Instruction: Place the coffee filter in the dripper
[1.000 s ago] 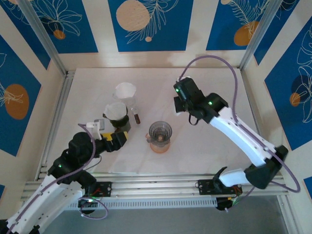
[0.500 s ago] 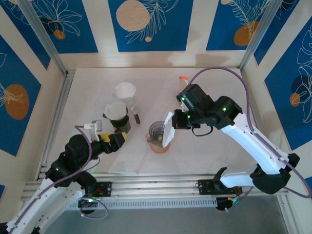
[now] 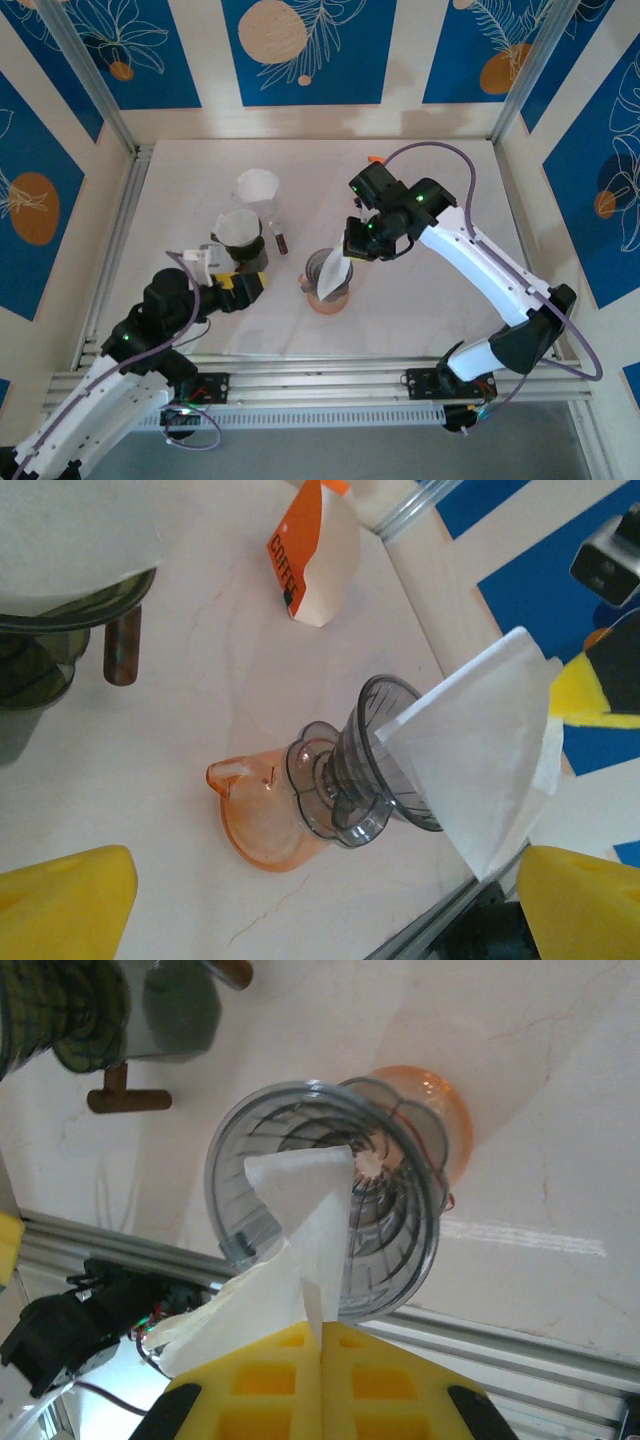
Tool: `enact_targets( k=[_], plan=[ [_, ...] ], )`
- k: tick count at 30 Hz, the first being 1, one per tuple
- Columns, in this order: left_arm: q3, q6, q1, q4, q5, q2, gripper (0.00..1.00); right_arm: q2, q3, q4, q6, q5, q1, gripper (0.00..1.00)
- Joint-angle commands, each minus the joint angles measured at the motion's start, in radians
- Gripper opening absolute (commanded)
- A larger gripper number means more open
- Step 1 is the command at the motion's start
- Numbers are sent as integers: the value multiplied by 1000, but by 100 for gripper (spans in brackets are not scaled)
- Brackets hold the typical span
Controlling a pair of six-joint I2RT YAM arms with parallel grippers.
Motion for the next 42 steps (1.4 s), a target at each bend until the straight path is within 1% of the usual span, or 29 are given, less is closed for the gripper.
enact_targets(
  k=[1,4,10,15,17,20,24,26,27,31,36,40,42],
  plan=[
    [50,77,7,90,90,69,89,20,5,-46,-43,30,-11,0],
    [85,121,-7,114,101,139,86,48,10,-42,-75,56,-26,0],
    [148,164,-91,178,85,291,82,91,36,-24,-132,108,-26,2],
    [175,175,-158,253,90,413,84,121,40,2,-166,125,-11,4],
    [177,164,-164,278,99,444,85,135,46,7,-182,139,0,6],
    [185,143,-165,279,95,479,85,143,54,17,-203,168,23,15],
    [183,123,-163,266,81,471,85,120,49,53,-224,207,62,34],
    [182,119,-164,246,61,454,86,101,40,73,-234,246,84,42],
    [182,117,-163,233,50,445,87,91,34,82,-240,267,93,44],
    [180,104,-162,208,37,420,87,28,-10,132,-247,328,117,49],
    [174,84,-162,214,33,397,88,-81,-112,229,-240,405,151,56],
    [180,80,-162,208,33,397,89,-126,-198,264,-192,410,168,56],
    [178,81,-162,207,26,392,89,-143,-244,290,-166,391,170,56]
  ],
)
